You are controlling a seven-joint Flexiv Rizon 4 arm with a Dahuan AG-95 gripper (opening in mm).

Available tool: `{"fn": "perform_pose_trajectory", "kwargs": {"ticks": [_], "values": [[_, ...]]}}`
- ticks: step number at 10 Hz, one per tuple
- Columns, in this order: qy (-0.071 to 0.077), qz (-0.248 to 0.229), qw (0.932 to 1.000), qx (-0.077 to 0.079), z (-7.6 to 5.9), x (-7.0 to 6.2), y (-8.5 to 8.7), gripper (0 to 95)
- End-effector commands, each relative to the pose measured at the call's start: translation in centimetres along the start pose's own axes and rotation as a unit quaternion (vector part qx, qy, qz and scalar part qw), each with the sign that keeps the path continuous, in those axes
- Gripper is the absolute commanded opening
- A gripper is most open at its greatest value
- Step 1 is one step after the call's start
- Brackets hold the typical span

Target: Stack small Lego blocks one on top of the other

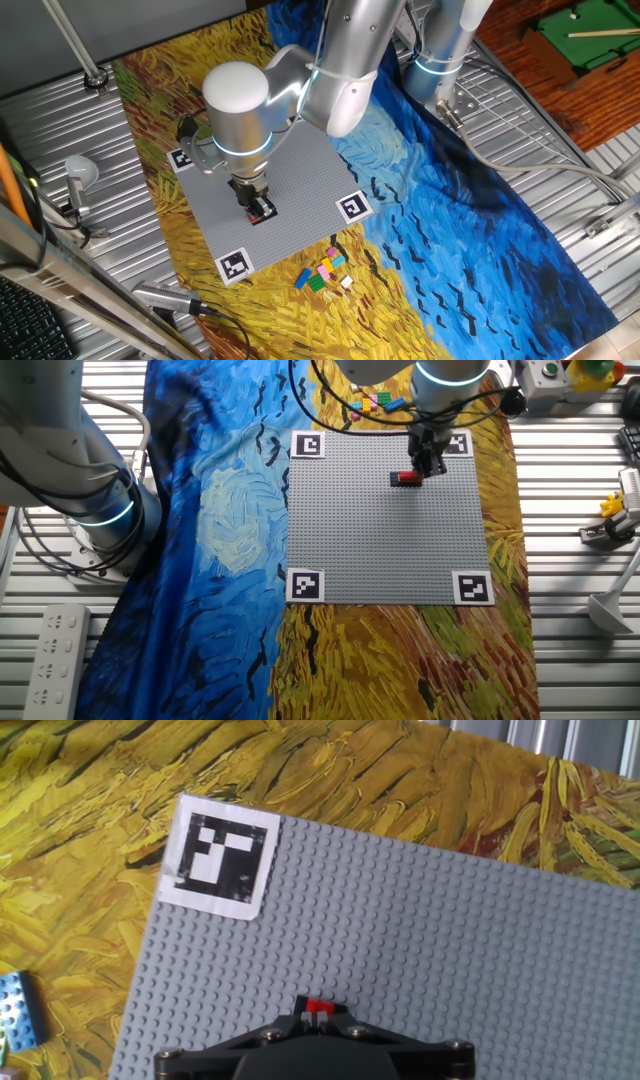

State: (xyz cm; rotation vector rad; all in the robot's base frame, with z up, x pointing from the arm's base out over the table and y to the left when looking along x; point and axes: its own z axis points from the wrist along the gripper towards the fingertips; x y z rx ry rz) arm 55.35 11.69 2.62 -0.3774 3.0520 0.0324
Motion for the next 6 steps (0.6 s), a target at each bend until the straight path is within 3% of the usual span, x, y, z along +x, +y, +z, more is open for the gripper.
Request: {"fn": "perform_pose_trajectory", "kwargs": {"ticks": [1, 6], "values": [[0.0, -0.002, 1.0, -0.001, 0.33, 0.17, -0.05, 0.0], [-0.001, -0.008, 1.0, -0.002, 0.4, 0.3, -0.07, 0.0]]}}
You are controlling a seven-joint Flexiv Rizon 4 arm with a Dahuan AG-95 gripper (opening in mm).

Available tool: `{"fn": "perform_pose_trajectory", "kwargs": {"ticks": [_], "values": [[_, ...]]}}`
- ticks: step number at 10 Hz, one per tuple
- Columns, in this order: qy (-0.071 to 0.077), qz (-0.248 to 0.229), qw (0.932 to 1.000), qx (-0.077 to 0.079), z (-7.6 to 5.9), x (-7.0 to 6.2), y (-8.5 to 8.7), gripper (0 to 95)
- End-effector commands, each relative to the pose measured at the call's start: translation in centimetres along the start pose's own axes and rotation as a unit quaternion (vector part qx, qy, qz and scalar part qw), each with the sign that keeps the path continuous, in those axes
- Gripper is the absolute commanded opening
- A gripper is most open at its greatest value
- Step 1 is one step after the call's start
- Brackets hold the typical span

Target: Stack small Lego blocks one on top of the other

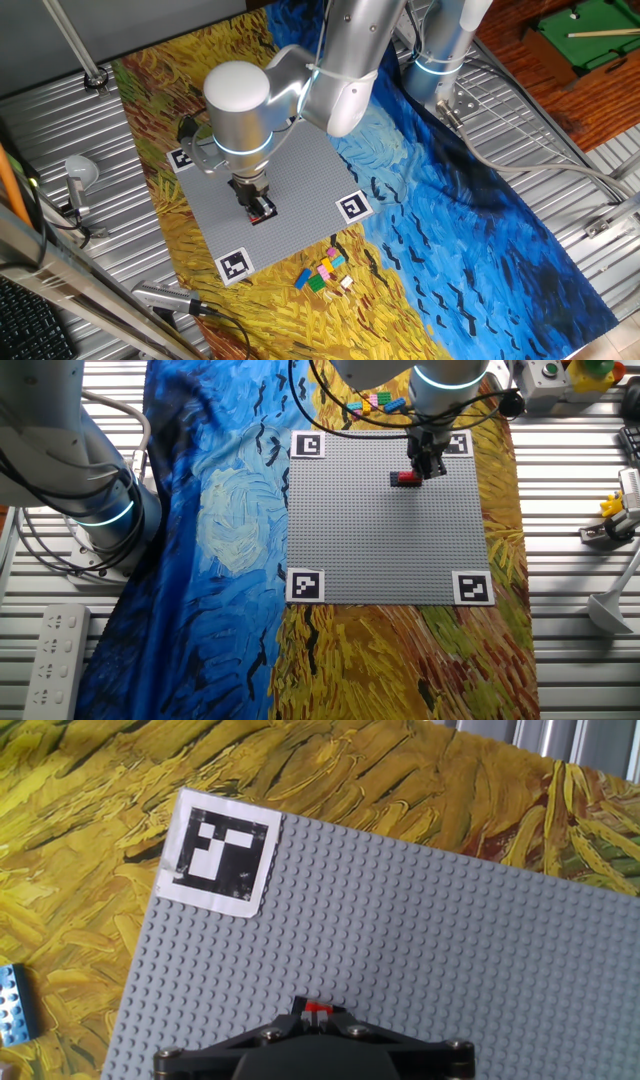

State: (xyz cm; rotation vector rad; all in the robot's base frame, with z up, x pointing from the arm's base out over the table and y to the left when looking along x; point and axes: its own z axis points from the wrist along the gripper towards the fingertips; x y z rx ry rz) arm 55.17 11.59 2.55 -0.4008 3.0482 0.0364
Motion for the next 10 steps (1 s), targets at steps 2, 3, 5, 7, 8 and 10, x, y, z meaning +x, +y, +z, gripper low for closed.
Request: {"fn": "perform_pose_trajectory", "kwargs": {"ticks": [2, 3, 5, 7, 8, 10], "values": [[0.0, -0.001, 1.0, 0.001, 0.5, 0.1, 0.0, 0.0], [0.003, -0.002, 1.0, 0.001, 0.4, 0.1, 0.0, 0.0], [0.006, -0.004, 1.0, 0.001, -0.1, 0.0, 0.1, 0.0], [0.01, -0.008, 0.9999, 0.001, -0.7, 0.0, 0.2, 0.0], [0.011, -0.01, 0.9999, 0.001, -0.9, 0.0, 0.2, 0.0], [0.013, -0.013, 0.9998, 0.0, -1.5, 0.0, 0.3, 0.0]]}}
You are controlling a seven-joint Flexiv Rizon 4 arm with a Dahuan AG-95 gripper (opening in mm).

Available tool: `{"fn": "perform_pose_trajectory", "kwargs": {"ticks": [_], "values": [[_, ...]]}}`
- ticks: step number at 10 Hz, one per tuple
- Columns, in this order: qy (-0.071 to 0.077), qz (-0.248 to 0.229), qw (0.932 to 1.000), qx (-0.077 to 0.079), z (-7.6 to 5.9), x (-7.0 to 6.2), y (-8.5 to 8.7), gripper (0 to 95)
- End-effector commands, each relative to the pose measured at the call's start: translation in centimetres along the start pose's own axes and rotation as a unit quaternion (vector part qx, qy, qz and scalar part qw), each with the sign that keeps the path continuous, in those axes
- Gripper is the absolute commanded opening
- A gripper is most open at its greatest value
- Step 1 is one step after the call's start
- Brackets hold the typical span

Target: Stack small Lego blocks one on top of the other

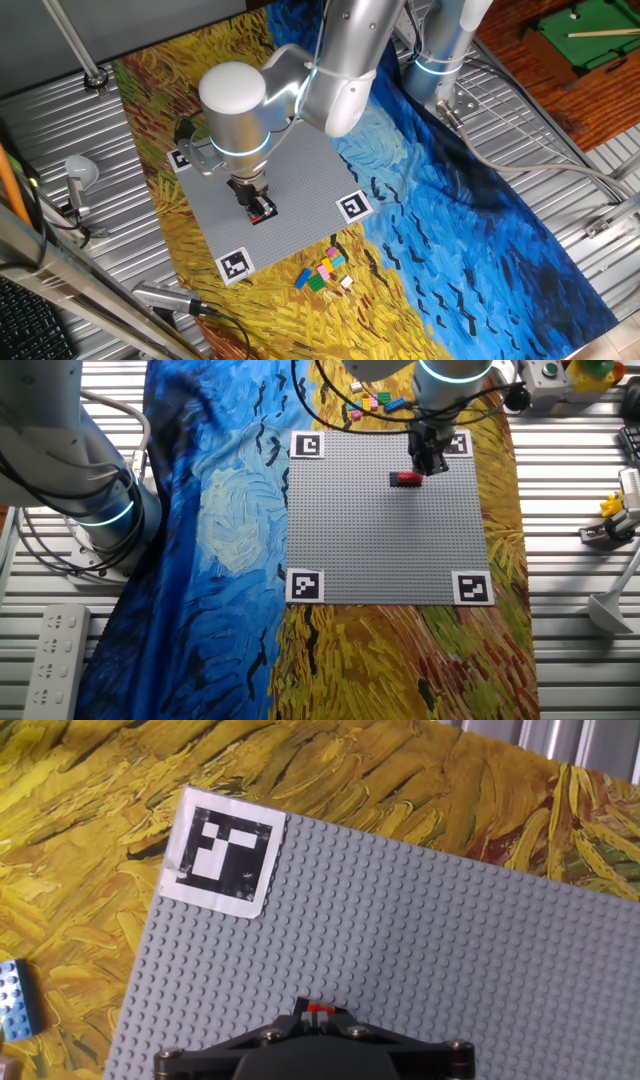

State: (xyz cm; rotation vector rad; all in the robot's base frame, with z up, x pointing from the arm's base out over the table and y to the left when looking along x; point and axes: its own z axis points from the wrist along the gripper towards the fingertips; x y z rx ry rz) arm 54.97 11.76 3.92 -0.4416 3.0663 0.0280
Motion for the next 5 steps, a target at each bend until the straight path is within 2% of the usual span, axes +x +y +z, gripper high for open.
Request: {"fn": "perform_pose_trajectory", "kwargs": {"ticks": [1, 2, 5], "values": [[0.001, -0.003, 1.0, -0.001, -0.1, -0.1, 0.1, 0.0], [0.001, -0.004, 1.0, -0.001, 0.0, -0.1, 0.0, 0.0], [-0.006, -0.009, 0.9999, 0.0, 1.5, -0.1, -0.2, 0.0]]}}
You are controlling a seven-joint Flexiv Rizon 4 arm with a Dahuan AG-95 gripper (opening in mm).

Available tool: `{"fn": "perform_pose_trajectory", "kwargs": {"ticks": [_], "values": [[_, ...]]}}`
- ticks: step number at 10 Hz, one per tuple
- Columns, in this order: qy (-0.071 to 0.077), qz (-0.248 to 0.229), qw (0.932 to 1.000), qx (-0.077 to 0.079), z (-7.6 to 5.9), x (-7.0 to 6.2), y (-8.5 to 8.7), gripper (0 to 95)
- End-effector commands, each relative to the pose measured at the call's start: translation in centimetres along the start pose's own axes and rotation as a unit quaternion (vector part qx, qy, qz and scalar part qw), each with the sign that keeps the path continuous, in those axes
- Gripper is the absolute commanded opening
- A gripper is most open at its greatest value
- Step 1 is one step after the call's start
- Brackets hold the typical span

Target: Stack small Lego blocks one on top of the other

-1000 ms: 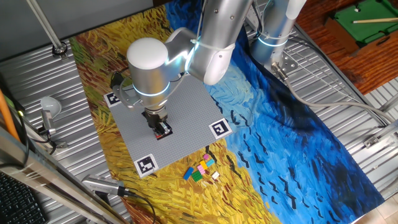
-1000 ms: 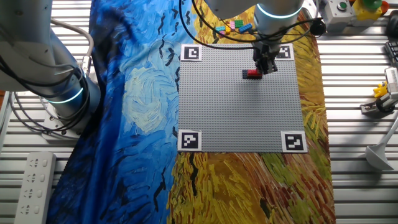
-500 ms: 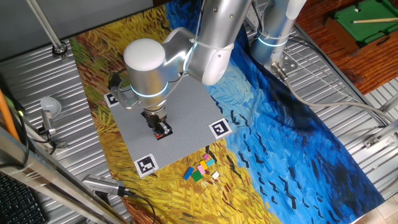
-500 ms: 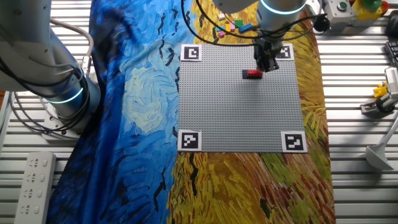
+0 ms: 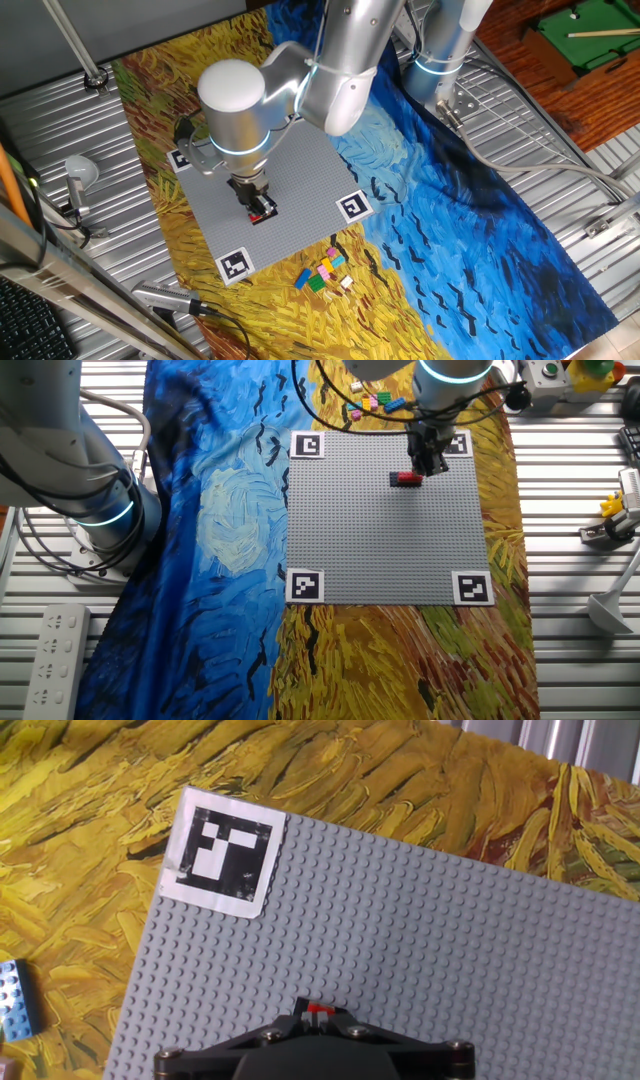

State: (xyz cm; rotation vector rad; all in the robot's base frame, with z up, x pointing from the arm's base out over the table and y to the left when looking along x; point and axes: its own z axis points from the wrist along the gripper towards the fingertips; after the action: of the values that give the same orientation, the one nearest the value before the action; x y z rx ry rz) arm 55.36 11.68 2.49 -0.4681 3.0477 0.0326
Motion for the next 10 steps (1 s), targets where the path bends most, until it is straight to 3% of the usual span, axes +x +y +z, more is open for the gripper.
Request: {"fn": "perform_pose_trajectory", "kwargs": {"ticks": [1, 6, 8, 10], "values": [[0.0, 0.0, 1.0, 0.002, 0.4, 0.3, -0.1, 0.0], [0.007, 0.0, 1.0, 0.0, -0.8, 0.2, 0.1, 0.0], [0.011, -0.005, 0.9999, -0.002, -1.4, 0.7, 0.2, 0.0], [0.008, -0.009, 0.9999, -0.003, -1.1, 1.6, 0.1, 0.0]]}}
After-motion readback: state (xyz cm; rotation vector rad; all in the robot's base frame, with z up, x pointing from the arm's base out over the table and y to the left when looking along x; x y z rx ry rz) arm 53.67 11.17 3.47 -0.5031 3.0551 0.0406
